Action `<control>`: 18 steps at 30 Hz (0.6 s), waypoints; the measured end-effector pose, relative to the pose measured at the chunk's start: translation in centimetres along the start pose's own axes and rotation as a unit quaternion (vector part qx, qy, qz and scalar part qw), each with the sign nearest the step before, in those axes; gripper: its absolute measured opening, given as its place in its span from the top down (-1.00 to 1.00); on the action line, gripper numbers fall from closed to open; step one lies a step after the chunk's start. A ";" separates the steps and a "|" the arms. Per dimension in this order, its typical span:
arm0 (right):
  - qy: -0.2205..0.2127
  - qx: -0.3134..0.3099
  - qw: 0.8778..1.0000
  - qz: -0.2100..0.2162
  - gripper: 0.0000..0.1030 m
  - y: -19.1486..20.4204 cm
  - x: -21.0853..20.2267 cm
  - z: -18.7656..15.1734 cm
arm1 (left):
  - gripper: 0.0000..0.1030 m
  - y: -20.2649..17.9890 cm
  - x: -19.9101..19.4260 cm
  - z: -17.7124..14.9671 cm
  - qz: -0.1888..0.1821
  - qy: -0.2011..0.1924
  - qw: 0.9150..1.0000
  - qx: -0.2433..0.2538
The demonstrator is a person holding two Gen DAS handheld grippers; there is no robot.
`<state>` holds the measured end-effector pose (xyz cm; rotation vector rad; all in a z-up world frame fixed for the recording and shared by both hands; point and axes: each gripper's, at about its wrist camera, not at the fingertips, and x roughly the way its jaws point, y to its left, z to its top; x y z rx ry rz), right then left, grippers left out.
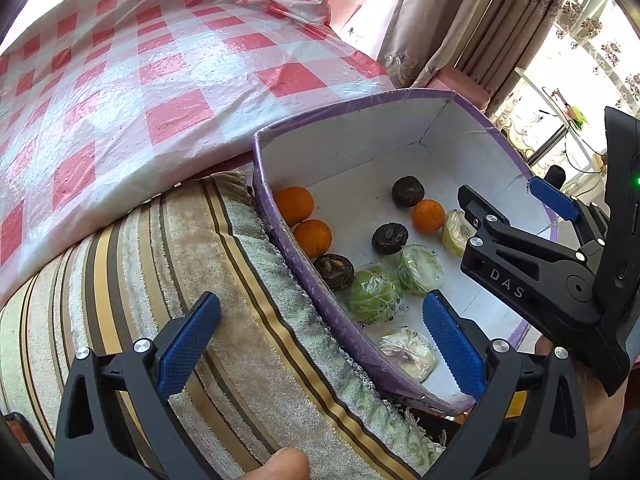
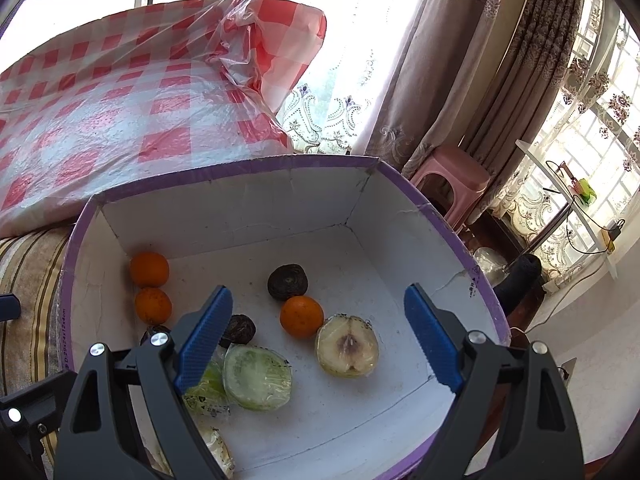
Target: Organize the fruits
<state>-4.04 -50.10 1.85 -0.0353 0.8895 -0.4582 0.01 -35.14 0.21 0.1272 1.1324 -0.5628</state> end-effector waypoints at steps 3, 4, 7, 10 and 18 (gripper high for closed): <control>0.000 0.001 1.000 0.000 -0.70 -0.1 0.0 0.0 | -0.91 0.0 -0.4 0.1 0.005 -0.009 1.000 0.001; 0.000 0.001 1.000 0.000 -0.70 -0.1 0.0 0.0 | -0.91 0.0 -0.6 0.1 0.007 -0.012 1.000 0.002; 0.000 0.001 1.000 0.000 -0.70 -0.1 0.0 -0.1 | -0.91 0.1 -0.9 0.2 0.005 -0.016 1.000 -0.001; 0.000 0.001 1.000 0.000 -0.70 -0.1 0.0 -0.1 | -0.91 0.1 -0.9 0.2 0.005 -0.015 1.000 -0.002; 0.000 0.001 1.000 0.000 -0.70 -0.2 0.0 0.0 | -0.91 0.2 -1.1 0.3 0.006 -0.020 1.000 -0.002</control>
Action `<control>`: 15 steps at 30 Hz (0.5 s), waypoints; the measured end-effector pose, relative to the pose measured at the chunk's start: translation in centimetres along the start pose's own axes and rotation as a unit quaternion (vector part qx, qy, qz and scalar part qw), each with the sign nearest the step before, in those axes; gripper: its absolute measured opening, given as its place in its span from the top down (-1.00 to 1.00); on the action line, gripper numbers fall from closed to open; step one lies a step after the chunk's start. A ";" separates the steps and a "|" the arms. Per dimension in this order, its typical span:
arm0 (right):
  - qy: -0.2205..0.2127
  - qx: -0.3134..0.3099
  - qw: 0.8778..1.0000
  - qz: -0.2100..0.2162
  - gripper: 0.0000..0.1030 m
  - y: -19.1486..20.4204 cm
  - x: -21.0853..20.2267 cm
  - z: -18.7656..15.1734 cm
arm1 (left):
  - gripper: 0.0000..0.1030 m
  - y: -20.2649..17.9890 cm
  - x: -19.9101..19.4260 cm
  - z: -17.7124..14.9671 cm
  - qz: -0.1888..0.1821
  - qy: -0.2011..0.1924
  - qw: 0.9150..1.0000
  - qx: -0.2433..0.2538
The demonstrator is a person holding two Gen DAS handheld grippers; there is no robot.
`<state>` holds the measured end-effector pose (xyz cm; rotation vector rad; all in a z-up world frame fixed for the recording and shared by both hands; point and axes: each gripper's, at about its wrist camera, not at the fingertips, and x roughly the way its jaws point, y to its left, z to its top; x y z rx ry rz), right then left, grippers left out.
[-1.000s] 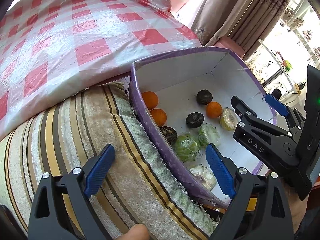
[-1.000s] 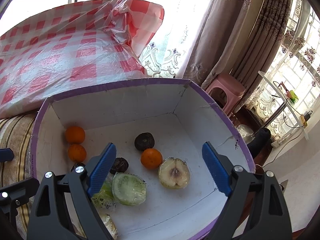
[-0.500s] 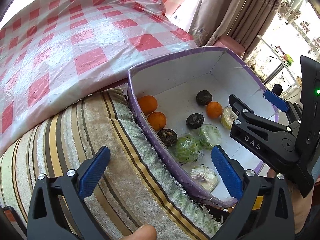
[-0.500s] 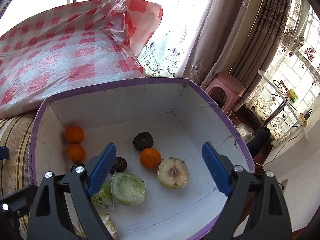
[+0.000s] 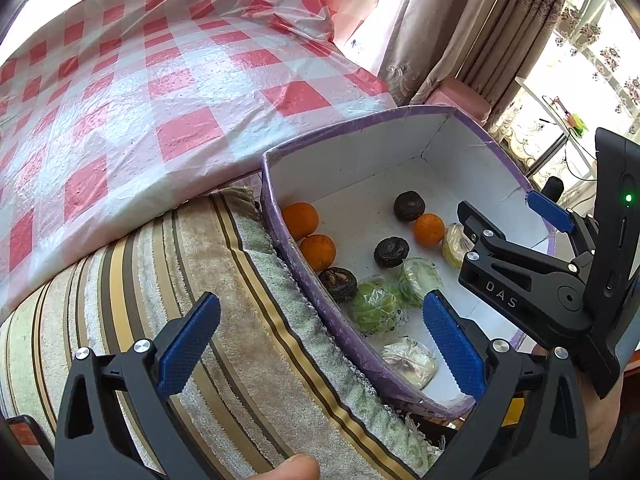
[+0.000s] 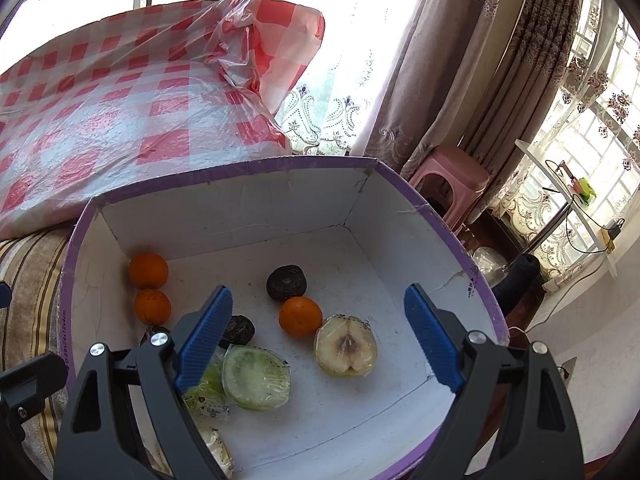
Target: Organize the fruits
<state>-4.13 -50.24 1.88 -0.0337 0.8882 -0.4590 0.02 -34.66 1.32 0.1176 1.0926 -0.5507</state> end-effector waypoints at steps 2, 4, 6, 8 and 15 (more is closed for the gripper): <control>0.000 0.000 1.000 0.000 -0.70 0.0 0.0 0.0 | -0.91 0.0 -0.1 0.0 0.000 -0.001 1.000 0.001; 0.000 0.000 1.000 0.000 -0.70 -0.1 0.0 0.1 | -0.91 -0.1 -0.2 0.1 -0.002 -0.003 1.000 0.002; -0.001 0.001 1.000 0.000 -0.70 -0.1 -0.1 0.1 | -0.91 -0.1 -0.3 0.1 -0.003 -0.004 1.000 0.004; 0.000 0.001 1.000 0.000 -0.70 -0.1 -0.1 0.1 | -0.91 -0.2 -0.4 0.1 -0.004 -0.005 1.000 0.004; -0.001 0.001 1.000 0.000 -0.70 -0.1 -0.1 0.1 | -0.91 -0.3 -0.5 0.3 -0.007 -0.006 1.000 0.004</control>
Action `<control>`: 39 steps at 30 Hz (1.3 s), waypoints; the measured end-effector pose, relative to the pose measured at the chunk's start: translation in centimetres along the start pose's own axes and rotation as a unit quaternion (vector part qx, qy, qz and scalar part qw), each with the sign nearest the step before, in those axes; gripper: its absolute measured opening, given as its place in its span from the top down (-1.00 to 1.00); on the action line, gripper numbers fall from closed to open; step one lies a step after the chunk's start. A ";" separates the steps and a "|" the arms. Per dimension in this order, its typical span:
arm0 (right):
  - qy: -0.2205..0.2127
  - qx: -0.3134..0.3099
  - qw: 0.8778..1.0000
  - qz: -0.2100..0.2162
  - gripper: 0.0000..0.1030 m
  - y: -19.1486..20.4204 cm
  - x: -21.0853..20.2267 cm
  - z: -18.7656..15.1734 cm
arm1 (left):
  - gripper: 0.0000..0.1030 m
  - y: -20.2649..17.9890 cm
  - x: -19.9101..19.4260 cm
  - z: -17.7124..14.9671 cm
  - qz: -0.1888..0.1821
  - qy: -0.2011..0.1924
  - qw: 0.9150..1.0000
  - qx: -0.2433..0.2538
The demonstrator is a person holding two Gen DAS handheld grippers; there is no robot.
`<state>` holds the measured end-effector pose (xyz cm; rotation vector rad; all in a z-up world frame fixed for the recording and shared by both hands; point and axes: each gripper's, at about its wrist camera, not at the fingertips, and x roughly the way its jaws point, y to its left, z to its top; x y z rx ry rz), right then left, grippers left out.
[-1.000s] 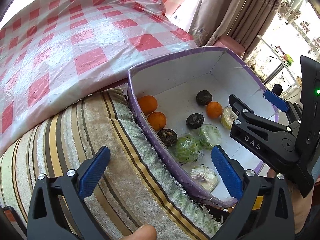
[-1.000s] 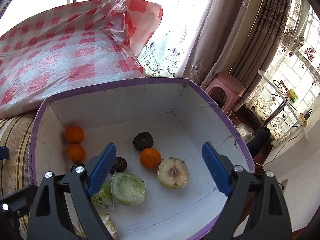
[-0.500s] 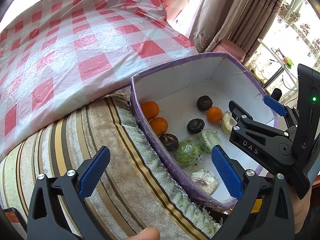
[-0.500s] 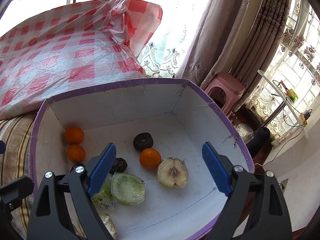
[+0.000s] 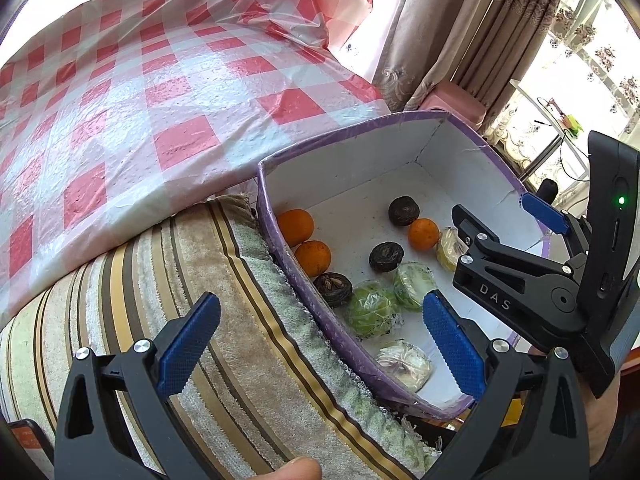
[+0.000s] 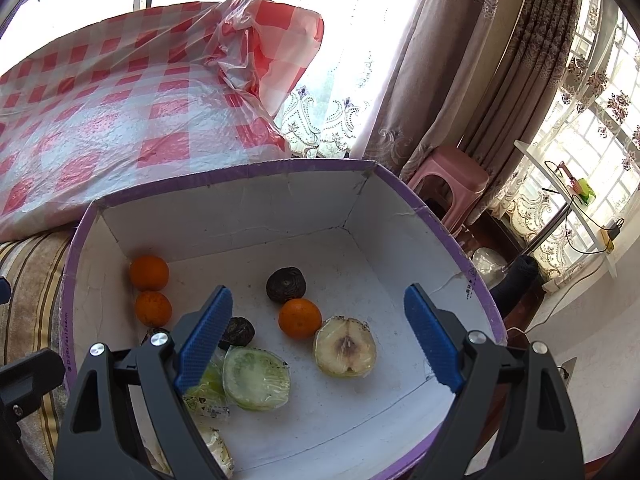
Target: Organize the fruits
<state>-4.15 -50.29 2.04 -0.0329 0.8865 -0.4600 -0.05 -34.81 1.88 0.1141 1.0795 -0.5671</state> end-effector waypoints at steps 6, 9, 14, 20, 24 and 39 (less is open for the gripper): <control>0.000 0.001 1.000 0.000 -0.70 0.0 -0.1 0.2 | -0.91 -0.1 0.0 0.0 -0.001 0.000 1.000 0.000; 0.001 0.000 1.000 0.000 -0.70 0.0 -0.1 0.2 | -0.91 -0.1 0.0 0.0 -0.001 -0.001 1.000 0.001; -0.001 0.004 1.000 0.000 -0.70 -0.2 -0.3 0.3 | -0.91 -0.4 -0.1 0.0 0.001 -0.003 1.000 0.002; 0.004 0.006 1.000 -0.006 -0.70 -0.5 0.0 0.0 | -0.91 -1.3 -0.4 -0.3 0.001 -0.011 1.000 0.010; 0.010 0.008 1.000 -0.014 -0.70 -1.0 0.3 -0.3 | -0.91 -2.0 -0.5 -0.5 -0.007 -0.015 1.000 0.019; 0.014 0.024 0.999 -0.027 -0.70 -2.5 0.5 -0.5 | -0.91 -3.8 -2.3 -0.5 -0.018 -0.051 0.998 0.037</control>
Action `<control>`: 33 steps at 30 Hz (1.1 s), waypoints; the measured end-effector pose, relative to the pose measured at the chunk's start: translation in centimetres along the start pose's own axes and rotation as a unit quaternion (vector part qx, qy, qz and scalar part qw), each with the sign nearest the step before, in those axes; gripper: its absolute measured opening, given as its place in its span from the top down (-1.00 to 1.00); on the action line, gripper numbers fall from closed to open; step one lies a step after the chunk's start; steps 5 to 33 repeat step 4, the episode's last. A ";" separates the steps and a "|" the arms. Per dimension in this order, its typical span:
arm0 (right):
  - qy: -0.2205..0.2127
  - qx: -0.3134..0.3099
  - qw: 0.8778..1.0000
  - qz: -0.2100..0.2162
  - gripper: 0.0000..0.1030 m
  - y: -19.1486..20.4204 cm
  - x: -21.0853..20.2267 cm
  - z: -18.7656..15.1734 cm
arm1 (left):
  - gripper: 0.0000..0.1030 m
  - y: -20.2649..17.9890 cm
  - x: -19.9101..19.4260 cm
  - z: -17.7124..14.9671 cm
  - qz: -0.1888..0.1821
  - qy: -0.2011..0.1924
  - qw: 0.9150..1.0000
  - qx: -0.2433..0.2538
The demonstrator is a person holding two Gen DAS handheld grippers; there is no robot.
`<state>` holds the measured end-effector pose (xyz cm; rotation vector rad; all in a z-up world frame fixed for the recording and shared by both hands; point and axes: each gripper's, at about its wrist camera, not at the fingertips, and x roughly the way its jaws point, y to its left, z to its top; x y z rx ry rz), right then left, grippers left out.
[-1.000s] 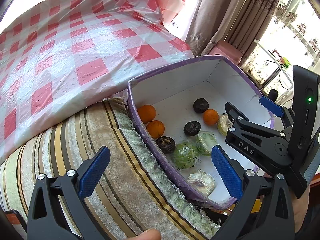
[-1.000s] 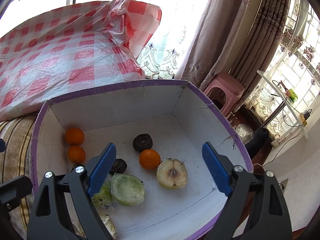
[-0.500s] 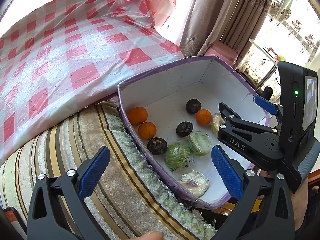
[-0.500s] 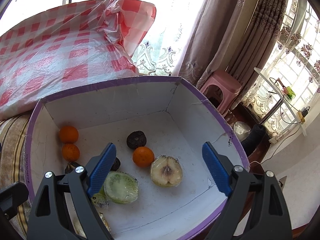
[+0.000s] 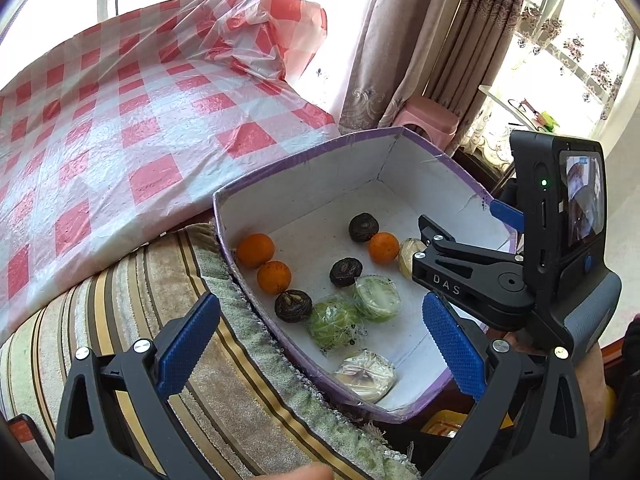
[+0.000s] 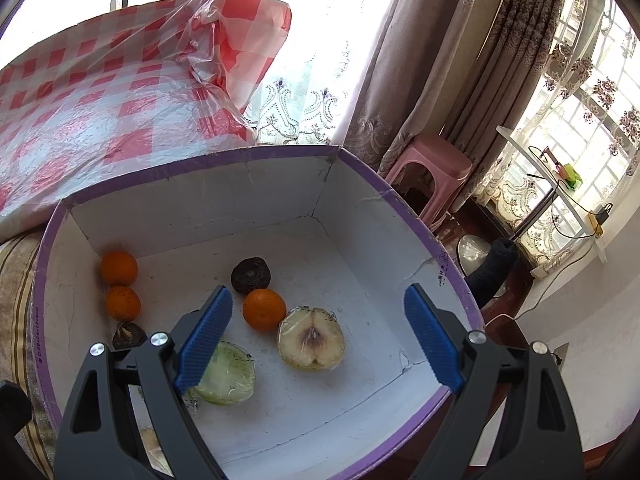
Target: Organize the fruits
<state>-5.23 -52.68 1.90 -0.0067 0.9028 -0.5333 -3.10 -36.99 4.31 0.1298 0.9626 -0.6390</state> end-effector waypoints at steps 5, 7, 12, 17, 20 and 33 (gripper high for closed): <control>-0.001 0.005 1.000 0.000 -0.79 -0.2 -0.2 0.1 | -0.91 0.1 -0.8 0.3 0.004 -0.009 1.000 -0.005; -0.001 0.005 1.000 0.000 -0.79 -0.2 -0.2 0.1 | -0.91 0.1 -0.8 0.3 0.004 -0.009 1.000 -0.005; -0.001 0.005 1.000 0.000 -0.79 -0.2 -0.2 0.1 | -0.91 0.1 -0.8 0.3 0.004 -0.009 1.000 -0.005; -0.001 0.005 1.000 0.000 -0.79 -0.2 -0.2 0.1 | -0.91 0.1 -0.8 0.3 0.004 -0.009 1.000 -0.005; -0.001 0.005 1.000 0.000 -0.79 -0.2 -0.2 0.1 | -0.91 0.1 -0.8 0.3 0.004 -0.009 1.000 -0.005; -0.001 0.005 1.000 0.000 -0.79 -0.2 -0.2 0.1 | -0.91 0.1 -0.8 0.3 0.004 -0.009 1.000 -0.005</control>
